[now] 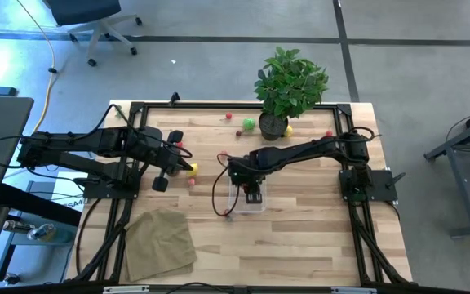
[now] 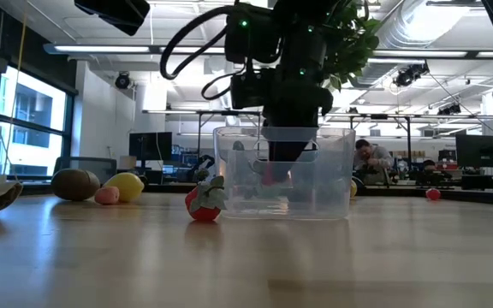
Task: Pick and placing Produce into tupperware
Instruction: Put the red strawberry into the transparent container, then put the red cherry into the transparent container
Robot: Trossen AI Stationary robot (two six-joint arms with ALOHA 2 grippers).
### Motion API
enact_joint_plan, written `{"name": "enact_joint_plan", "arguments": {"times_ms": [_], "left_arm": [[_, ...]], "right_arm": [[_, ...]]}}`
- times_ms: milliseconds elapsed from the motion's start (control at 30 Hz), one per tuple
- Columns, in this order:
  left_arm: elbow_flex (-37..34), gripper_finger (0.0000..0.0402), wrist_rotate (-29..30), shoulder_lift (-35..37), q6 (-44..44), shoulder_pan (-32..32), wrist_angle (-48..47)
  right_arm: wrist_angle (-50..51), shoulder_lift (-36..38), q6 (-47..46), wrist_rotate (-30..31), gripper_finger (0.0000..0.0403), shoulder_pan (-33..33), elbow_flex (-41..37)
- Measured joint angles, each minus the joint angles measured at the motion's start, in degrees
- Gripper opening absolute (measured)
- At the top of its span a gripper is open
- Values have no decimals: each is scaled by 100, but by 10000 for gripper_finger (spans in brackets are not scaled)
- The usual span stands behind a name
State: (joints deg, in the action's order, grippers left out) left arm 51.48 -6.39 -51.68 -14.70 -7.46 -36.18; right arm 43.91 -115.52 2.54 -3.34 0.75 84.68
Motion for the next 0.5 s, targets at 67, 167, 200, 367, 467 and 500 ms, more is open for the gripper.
{"name": "enact_joint_plan", "arguments": {"times_ms": [67, 167, 200, 367, 467, 500], "left_arm": [[0, 1, 0, 1, 1, -1, 0], [0, 1, 0, 0, 1, -1, 0], [0, 1, 0, 1, 0, -1, 0], [0, 1, 0, 1, 0, -1, 0], [0, 1, 0, 0, 1, -2, 1], [0, 1, 0, 0, 0, -1, 0]], "right_arm": [[-7, 0, -1, 11, 171, 0, 0], [-26, 0, -8, 9, 182, 1, 0], [-23, 0, -3, 10, 184, 2, 0], [44, 21, 52, -19, 185, 1, 0], [119, 147, -68, -21, 185, 2, 0], [181, 207, -109, -21, 185, 0, 0]]}}
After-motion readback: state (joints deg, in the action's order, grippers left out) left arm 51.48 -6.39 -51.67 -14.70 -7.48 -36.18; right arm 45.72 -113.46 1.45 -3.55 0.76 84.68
